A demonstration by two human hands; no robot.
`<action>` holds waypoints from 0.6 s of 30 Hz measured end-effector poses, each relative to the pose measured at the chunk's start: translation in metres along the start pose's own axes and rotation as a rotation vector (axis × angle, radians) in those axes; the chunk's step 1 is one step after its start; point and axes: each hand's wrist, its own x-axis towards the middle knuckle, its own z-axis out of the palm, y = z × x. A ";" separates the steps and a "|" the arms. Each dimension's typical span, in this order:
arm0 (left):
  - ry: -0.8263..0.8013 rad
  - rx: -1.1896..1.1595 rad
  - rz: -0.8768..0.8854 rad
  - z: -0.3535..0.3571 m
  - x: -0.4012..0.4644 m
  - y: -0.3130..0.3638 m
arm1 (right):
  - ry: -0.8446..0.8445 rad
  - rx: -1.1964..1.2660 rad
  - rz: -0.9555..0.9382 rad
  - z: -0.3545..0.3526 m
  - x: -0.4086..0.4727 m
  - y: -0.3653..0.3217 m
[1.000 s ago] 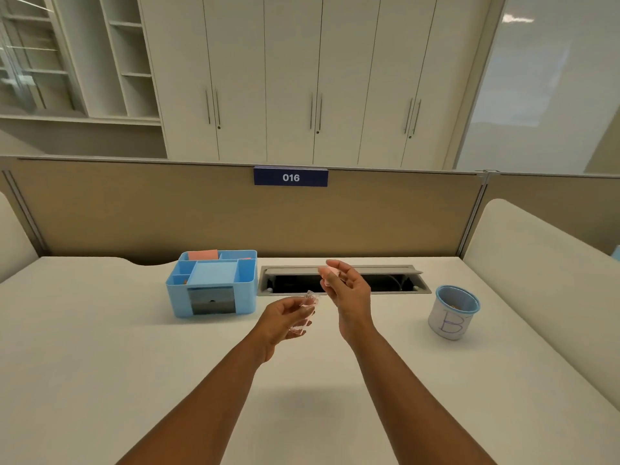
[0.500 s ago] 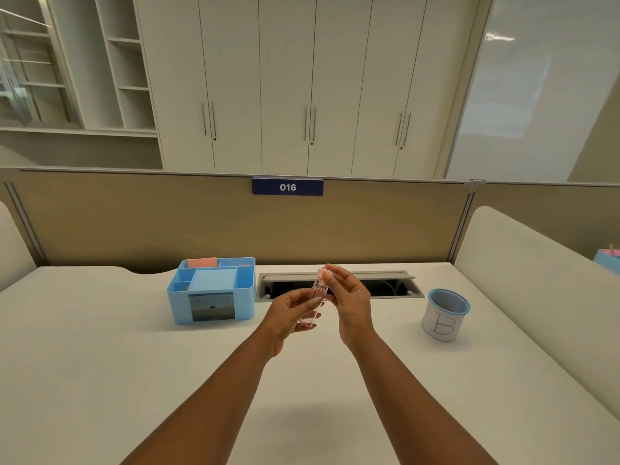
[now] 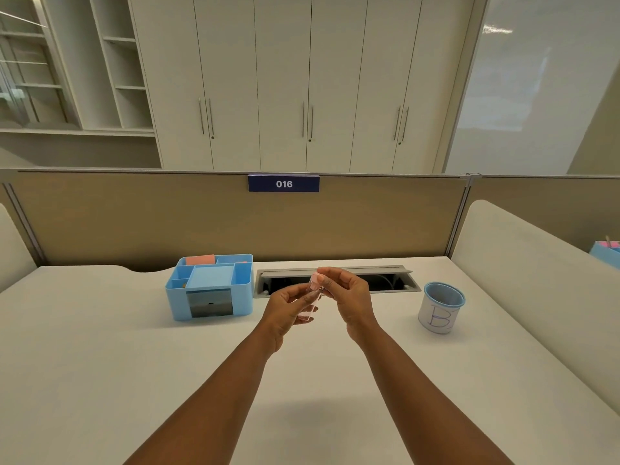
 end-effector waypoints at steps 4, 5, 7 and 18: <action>-0.014 0.063 -0.001 0.001 0.001 -0.003 | -0.075 -0.256 -0.027 -0.011 0.005 -0.004; -0.013 0.072 0.002 0.002 0.001 -0.003 | -0.078 -0.313 -0.044 -0.013 0.006 -0.004; -0.003 0.091 0.011 0.006 0.002 -0.004 | -0.069 -0.374 -0.062 -0.015 0.007 -0.005; 0.010 0.166 0.015 0.004 0.008 -0.006 | -0.215 -0.367 -0.013 -0.022 0.013 -0.012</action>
